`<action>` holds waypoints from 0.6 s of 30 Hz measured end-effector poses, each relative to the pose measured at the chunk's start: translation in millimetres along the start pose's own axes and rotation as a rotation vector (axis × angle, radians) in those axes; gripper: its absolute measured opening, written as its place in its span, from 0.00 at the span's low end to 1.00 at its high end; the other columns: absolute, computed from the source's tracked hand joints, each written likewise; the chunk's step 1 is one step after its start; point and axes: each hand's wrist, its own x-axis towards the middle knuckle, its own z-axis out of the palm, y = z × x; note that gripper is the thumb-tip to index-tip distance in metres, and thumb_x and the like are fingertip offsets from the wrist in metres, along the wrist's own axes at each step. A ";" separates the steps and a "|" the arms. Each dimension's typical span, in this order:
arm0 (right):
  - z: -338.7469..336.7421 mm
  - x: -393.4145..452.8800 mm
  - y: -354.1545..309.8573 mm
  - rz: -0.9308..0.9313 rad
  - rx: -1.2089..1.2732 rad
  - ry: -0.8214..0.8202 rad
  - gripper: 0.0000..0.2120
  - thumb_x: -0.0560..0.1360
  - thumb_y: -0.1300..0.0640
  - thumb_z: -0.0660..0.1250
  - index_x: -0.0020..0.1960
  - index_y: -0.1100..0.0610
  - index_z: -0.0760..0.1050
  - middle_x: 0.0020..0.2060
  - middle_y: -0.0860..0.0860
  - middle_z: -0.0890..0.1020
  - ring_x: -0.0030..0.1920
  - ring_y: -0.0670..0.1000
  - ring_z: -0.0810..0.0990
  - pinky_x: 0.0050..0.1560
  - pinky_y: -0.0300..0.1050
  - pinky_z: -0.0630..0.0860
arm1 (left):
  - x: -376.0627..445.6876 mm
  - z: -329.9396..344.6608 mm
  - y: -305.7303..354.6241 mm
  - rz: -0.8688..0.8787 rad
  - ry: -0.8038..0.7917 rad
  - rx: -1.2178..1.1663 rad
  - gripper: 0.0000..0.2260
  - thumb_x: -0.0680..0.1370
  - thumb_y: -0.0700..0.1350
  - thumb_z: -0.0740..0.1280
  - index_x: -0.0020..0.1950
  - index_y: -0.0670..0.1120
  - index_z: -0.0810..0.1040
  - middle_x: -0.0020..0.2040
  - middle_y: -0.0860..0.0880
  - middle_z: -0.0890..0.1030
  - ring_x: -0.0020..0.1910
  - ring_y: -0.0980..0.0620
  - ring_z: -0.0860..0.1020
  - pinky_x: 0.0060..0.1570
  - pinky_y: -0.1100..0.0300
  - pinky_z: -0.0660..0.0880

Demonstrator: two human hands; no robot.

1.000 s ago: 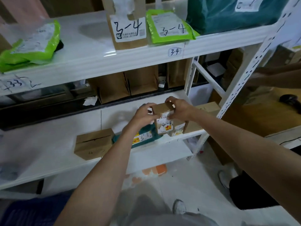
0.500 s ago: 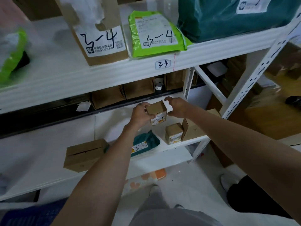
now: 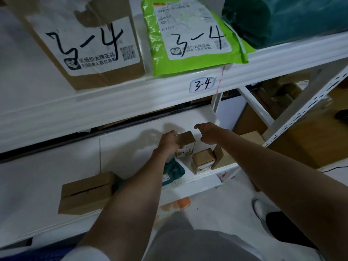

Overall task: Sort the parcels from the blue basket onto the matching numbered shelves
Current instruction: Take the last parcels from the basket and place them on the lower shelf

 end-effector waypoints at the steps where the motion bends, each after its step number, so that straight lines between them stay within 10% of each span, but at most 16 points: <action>1: 2.5 2.8 0.3 -0.005 -0.007 -0.019 0.33 0.77 0.69 0.62 0.79 0.54 0.59 0.72 0.58 0.70 0.70 0.58 0.70 0.59 0.43 0.71 | 1.8 3.8 -3.6 -0.010 -0.001 0.009 0.18 0.71 0.38 0.74 0.59 0.45 0.79 0.55 0.45 0.82 0.54 0.47 0.80 0.52 0.60 0.76; 7: 9.5 12.1 0.1 -0.012 -0.025 -0.044 0.32 0.78 0.69 0.60 0.79 0.53 0.59 0.74 0.58 0.66 0.72 0.58 0.68 0.61 0.44 0.71 | 3.1 12.4 -16.9 -0.037 -0.029 0.002 0.17 0.73 0.41 0.73 0.61 0.45 0.77 0.54 0.45 0.81 0.53 0.47 0.79 0.53 0.56 0.76; 18: -1.6 13.7 -3.1 -0.003 0.020 -0.034 0.31 0.77 0.68 0.59 0.77 0.52 0.61 0.69 0.58 0.71 0.63 0.58 0.76 0.33 0.36 0.66 | 4.1 6.1 -24.0 -0.043 -0.104 0.019 0.24 0.72 0.38 0.74 0.67 0.46 0.76 0.59 0.44 0.80 0.59 0.44 0.78 0.59 0.55 0.75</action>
